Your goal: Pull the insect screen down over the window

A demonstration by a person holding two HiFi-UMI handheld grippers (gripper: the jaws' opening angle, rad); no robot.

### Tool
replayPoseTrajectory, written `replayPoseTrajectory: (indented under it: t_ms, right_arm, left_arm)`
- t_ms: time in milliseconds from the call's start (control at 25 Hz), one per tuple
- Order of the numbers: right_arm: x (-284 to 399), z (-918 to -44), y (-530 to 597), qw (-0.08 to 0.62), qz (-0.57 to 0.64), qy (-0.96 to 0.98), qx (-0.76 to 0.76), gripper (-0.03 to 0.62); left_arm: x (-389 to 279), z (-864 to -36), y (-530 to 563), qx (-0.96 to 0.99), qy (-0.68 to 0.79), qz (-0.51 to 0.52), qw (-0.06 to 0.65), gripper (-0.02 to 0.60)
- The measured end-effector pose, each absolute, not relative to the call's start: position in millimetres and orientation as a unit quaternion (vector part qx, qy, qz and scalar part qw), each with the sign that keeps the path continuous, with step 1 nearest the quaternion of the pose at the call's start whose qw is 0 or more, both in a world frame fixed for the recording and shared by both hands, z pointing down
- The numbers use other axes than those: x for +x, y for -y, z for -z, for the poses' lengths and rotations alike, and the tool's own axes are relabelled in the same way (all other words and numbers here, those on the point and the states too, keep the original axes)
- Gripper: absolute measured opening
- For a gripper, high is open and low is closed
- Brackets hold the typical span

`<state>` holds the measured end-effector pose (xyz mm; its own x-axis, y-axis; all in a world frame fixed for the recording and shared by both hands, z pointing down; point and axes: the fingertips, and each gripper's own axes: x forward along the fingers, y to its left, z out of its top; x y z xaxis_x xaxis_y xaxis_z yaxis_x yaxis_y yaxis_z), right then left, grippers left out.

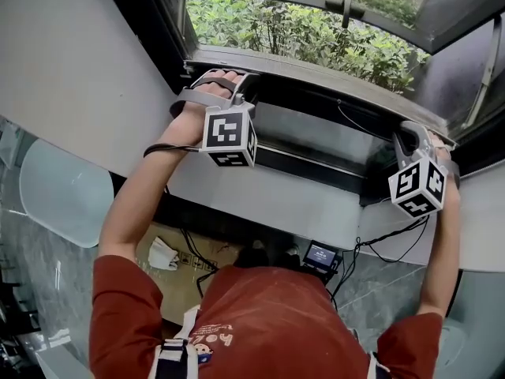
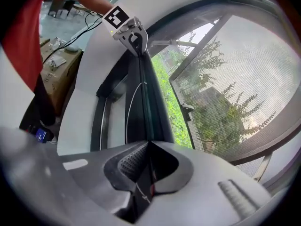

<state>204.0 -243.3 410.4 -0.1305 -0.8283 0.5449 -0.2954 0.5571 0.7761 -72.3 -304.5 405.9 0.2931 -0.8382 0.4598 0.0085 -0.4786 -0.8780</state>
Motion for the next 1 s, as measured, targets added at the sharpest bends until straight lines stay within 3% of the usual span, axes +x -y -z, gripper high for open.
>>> replayPoseTrajectory:
  t_ms: [1000]
  right_arm:
    - [202.9, -408.9, 247.3, 0.459, 0.154, 0.772, 0.412, 0.040]
  left_arm:
    - [-72.9, -408.9, 306.2, -0.697, -0.238, 0.564, 0.374, 0.018]
